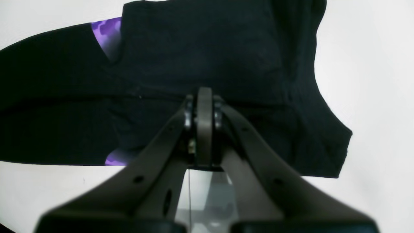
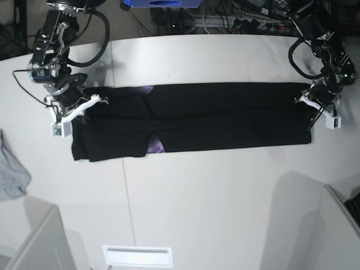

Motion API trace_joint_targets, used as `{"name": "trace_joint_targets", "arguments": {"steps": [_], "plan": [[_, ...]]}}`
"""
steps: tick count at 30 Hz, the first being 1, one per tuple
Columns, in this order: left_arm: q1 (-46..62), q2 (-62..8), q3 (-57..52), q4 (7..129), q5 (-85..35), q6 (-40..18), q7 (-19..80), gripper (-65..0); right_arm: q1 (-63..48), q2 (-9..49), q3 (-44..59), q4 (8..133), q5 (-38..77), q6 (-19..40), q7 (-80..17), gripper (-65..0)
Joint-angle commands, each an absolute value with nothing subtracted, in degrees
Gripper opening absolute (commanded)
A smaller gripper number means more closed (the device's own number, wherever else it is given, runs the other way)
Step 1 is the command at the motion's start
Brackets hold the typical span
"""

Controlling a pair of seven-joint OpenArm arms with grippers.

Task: Fold the T-shirt properly
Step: 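Lower both grippers to the ends of the black strip and grasp, then pull the strip ends apart with both grippers to straighten it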

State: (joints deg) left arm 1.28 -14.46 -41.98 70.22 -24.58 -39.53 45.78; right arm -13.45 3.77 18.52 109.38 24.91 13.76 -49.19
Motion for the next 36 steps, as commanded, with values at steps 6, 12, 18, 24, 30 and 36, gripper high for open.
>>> {"name": "trace_joint_targets", "arguments": {"steps": [6, 12, 18, 24, 30, 36], "plan": [[1.27, -17.01, -42.07, 69.41, -22.9, -40.0, 48.57, -65.0, -14.81, 4.18, 19.03, 110.2, 25.36, 13.85, -47.78, -65.0], [1.19, -19.03, -46.02, 72.13, -22.81, -40.0, 48.48, -65.0, -15.78, 4.18, 19.3, 110.2, 27.21, 13.85, -48.13, -65.0], [2.95, -20.09, -48.22, 80.13, -22.73, -40.0, 48.75, -65.0, -16.92, 4.7, 21.85, 110.2, 39.78, 13.85, -48.22, -65.0], [9.45, -19.82, -47.87, 93.85, -22.73, -40.0, 48.92, -65.0, -17.01, 4.79, 21.85, 109.76, 39.87, 13.85, -48.22, -65.0], [12.35, -15.08, -46.81, 102.29, -22.73, -40.0, 49.19, -65.0, -16.75, 4.79, 22.99, 105.01, 39.87, 13.85, -47.78, -65.0], [14.81, -12.62, -38.9, 106.86, -22.73, -36.35, 49.19, -65.0, -16.75, 4.79, 23.69, 103.25, 39.87, 13.85, -47.69, -65.0]]}}
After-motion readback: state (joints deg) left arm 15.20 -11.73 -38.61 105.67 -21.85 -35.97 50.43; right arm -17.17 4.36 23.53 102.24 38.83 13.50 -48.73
